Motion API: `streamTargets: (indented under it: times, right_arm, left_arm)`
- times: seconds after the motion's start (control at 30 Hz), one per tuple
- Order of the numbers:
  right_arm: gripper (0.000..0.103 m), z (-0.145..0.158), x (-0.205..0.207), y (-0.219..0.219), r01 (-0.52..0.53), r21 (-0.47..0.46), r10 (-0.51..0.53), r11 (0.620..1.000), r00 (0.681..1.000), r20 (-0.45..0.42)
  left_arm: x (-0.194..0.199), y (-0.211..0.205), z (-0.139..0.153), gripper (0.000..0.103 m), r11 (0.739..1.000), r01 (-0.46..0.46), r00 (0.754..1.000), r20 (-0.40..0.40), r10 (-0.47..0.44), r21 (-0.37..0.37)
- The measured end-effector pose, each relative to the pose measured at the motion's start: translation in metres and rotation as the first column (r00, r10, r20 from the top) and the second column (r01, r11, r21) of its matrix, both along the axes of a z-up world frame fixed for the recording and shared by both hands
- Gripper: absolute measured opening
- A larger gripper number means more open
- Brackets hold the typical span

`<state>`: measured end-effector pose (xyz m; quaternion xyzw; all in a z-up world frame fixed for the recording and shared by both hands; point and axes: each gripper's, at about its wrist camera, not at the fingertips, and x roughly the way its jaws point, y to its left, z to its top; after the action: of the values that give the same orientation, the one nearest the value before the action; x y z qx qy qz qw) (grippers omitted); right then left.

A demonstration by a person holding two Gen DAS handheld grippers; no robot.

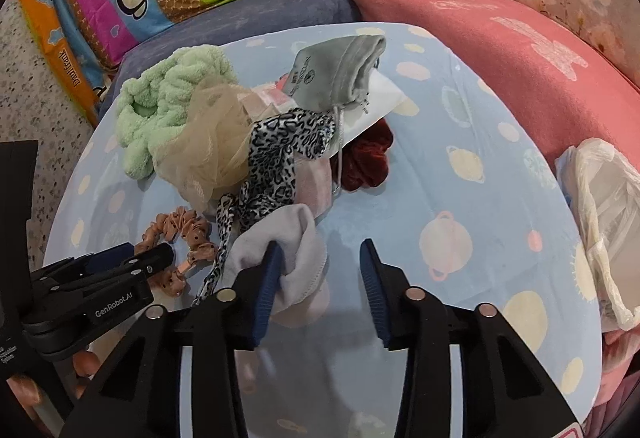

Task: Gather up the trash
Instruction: 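Reach the left gripper to the brown scrunchie and close on it, then carry the brown scrunchie with the left gripper into the white bin and release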

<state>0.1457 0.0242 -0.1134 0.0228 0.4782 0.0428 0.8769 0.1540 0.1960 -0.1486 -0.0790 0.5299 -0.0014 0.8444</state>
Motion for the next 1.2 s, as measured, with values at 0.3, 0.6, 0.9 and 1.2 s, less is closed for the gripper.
streamTargets:
  times: [0.3,0.6,0.9,1.2]
  right_arm:
    - [0.005,0.013,-0.008,0.000,-0.012,0.025,0.012,1.000,1.000,0.016]
    - [0.005,0.064,-0.023,-0.038,0.043,0.030,-0.047,0.999,0.991,0.127]
    - [0.005,0.099,-0.043,-0.095,0.132,0.051,-0.139,0.990,0.970,0.200]
    - [0.005,0.114,-0.065,-0.170,0.256,0.070,-0.265,0.964,0.933,0.243]
  left_arm:
    - [-0.011,-0.006,0.019,0.008,1.000,0.018,0.999,0.035,-0.018,-0.013]
    - [-0.025,-0.034,0.082,0.007,0.997,0.072,0.984,0.165,-0.069,-0.013]
    - [-0.042,-0.103,0.146,0.007,0.979,0.205,0.936,0.293,-0.194,-0.006]
    - [-0.042,-0.207,0.174,0.007,0.928,0.373,0.870,0.344,-0.353,0.008]
